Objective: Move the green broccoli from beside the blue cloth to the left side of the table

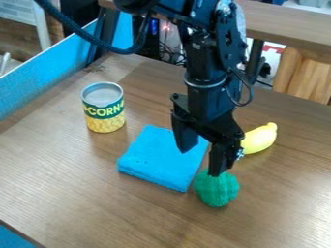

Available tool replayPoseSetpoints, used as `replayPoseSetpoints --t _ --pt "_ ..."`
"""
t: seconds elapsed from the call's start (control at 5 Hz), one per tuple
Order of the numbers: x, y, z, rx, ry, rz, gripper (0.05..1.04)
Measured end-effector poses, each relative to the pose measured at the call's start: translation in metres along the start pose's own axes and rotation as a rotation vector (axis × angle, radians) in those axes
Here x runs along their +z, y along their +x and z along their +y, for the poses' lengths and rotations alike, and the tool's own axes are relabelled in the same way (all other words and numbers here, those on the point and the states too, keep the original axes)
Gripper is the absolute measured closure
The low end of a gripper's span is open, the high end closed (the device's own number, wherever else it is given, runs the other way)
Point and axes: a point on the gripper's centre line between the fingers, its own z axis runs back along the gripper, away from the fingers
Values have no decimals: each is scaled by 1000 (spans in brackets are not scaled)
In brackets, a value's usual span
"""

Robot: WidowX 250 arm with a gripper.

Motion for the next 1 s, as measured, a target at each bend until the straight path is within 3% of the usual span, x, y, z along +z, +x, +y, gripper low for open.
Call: replayPoseSetpoints --t 0.2,0.4,1.0 --pt "-9 -4 0 2 -4 33 73" --pt "-17 1 -3 5 -45 82 73" --pt "-41 27 9 73 -138 141 73"
